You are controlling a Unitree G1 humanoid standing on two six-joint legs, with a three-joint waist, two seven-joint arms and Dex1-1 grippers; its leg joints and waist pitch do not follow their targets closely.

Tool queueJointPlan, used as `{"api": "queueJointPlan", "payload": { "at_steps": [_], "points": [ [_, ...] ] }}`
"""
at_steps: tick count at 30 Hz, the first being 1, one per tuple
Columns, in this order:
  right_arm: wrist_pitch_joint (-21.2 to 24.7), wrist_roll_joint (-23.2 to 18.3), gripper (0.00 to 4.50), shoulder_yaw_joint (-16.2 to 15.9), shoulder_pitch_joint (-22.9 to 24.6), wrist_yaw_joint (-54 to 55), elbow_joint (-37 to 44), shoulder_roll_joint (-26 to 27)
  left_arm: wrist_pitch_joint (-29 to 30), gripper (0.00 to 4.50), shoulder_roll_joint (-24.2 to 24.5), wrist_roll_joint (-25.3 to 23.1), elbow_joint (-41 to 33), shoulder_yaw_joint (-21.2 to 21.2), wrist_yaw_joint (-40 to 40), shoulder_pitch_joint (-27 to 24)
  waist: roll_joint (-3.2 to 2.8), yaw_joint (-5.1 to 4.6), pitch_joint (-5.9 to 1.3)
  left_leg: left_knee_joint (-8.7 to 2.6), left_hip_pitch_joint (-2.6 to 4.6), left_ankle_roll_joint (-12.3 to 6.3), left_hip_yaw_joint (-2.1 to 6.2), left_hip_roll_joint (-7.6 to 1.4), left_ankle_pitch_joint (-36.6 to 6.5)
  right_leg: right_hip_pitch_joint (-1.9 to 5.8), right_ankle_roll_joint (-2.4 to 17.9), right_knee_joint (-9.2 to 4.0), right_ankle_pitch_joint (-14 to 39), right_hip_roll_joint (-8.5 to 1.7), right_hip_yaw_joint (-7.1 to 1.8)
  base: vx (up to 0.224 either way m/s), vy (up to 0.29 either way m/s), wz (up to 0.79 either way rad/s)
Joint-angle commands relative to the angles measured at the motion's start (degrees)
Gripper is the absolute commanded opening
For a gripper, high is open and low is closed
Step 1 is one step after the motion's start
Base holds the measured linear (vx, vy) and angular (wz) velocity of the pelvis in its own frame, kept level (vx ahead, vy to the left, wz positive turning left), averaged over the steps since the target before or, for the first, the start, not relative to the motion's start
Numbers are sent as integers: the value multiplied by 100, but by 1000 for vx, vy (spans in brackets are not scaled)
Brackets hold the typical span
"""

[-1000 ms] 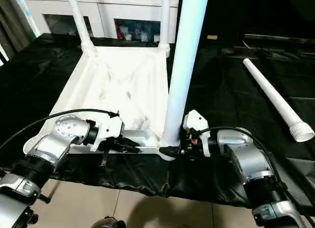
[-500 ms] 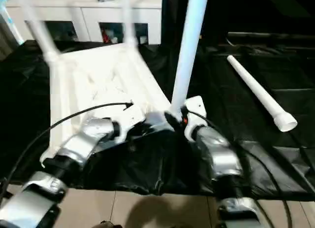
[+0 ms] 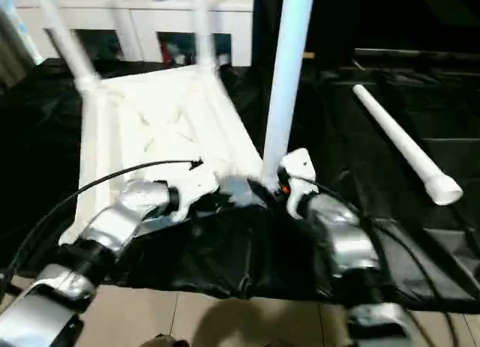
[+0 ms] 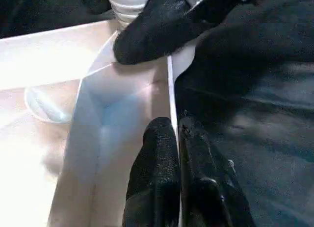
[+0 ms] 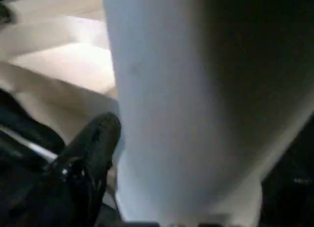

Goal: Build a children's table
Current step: Rotate leg to tighten

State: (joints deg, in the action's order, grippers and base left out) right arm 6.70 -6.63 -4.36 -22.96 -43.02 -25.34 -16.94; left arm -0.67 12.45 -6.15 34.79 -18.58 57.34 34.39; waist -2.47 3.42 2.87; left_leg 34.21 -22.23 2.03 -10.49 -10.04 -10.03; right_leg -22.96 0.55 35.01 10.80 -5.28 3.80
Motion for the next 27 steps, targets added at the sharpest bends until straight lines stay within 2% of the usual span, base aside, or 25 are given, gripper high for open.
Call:
{"api": "queueJointPlan", "payload": {
  "at_steps": [1, 6, 9, 10, 13, 15, 22, 27],
  "points": [
    [-60, -110, 367, -283, 57, -749, 286, -175, -314, 0, -40, 414, -357, -65, 505, -11, 110, 3, -386, -370, 93, -559, 84, -298, -1077, 296, 1356, -415, 867, -329, -238, 0, 0, 0],
    [-62, -278, 367, -523, 139, -1786, 486, -626, -417, 0, 237, 550, -336, -30, 1085, -13, 108, 32, -381, -377, 96, -532, 84, -312, -1189, 288, 1364, -422, 1010, -329, -235, 0, 0, 0],
    [-15, -406, 367, -656, 124, -2365, 537, -826, -479, 0, 411, 587, -295, -48, 1411, 6, 113, 58, -395, -363, 87, -576, 81, -318, -1067, 290, 1415, -390, 813, -336, -238, 0, 0, 0],
    [-5, -431, 340, -680, 120, -2461, 554, -855, -490, 0, 445, 594, -288, -53, 1472, 7, 110, 69, -396, -359, 90, -597, 79, -321, -1034, 282, 1438, -385, 768, -333, -235, 0, 0, 0],
    [33, -491, 340, -776, 113, -2826, 652, -941, -512, 0, 576, 631, -279, -78, 1721, 23, 121, 100, -398, -354, 93, -637, 75, -323, -951, 281, 1471, -374, 696, -332, -236, 0, 0, 0],
    [60, -515, 305, -844, 113, -2998, 709, -974, -557, 0, 649, 626, -250, -97, 1853, 37, 122, 144, -393, -358, 104, -618, 68, -331, -1021, 268, 1458, -380, 800, -339, -240, 0, 0, 0],
    [155, -534, 276, -894, 163, -2960, 790, -886, -561, 0, 637, 631, -130, -25, 1814, 80, 127, 167, -392, -373, 107, -487, 77, -328, -1065, 264, 1414, -380, 890, -342, -240, 0, 0, 0],
    [412, -369, 274, -654, 209, -1967, 639, -575, -399, 0, 384, 416, 41, 90, 1024, 204, 139, 144, -378, -390, 99, -404, 88, -318, -1106, 264, 1335, -409, 1106, -346, -241, 0, 0, 0]
  ]
}}
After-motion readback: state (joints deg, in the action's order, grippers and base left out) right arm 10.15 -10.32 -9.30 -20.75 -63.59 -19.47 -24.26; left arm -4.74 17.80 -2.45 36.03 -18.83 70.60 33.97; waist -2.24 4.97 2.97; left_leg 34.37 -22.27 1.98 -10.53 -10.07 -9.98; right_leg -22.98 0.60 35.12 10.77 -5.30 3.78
